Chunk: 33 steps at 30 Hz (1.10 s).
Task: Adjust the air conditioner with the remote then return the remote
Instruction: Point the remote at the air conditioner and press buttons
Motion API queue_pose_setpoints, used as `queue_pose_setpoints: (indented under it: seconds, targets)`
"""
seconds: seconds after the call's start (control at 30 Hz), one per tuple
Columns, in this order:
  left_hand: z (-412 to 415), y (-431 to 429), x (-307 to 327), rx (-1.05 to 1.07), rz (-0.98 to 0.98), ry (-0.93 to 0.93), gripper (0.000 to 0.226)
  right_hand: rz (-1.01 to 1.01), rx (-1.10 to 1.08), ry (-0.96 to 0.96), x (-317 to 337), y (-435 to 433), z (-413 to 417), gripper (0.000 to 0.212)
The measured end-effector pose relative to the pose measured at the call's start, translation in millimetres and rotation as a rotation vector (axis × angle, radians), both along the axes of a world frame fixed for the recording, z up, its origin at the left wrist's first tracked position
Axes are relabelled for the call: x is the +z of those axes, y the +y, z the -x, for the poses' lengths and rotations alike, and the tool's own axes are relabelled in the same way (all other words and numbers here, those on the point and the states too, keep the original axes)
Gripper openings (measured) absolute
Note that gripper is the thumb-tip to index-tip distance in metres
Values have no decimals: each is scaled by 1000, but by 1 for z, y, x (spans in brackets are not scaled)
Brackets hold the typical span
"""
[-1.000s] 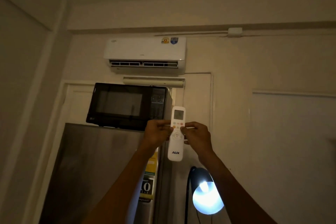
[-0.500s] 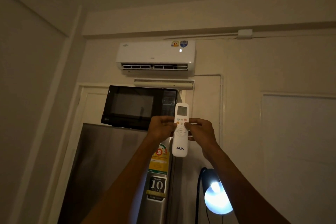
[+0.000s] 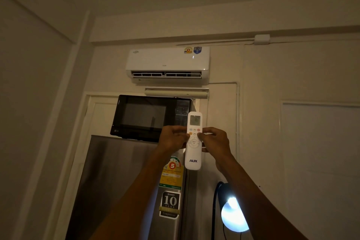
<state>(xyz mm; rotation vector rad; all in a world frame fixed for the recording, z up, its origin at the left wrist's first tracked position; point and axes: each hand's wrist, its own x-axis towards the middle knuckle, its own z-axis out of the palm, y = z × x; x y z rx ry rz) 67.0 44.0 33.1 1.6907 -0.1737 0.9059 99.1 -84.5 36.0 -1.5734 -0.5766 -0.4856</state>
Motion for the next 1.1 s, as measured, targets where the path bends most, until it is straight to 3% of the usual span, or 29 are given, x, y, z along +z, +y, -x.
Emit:
queue_pose_setpoints:
  seconds: [1.1]
  targets:
    - [-7,-7,3,42,2,15,34,-17,37,39,1,-9,-1,35]
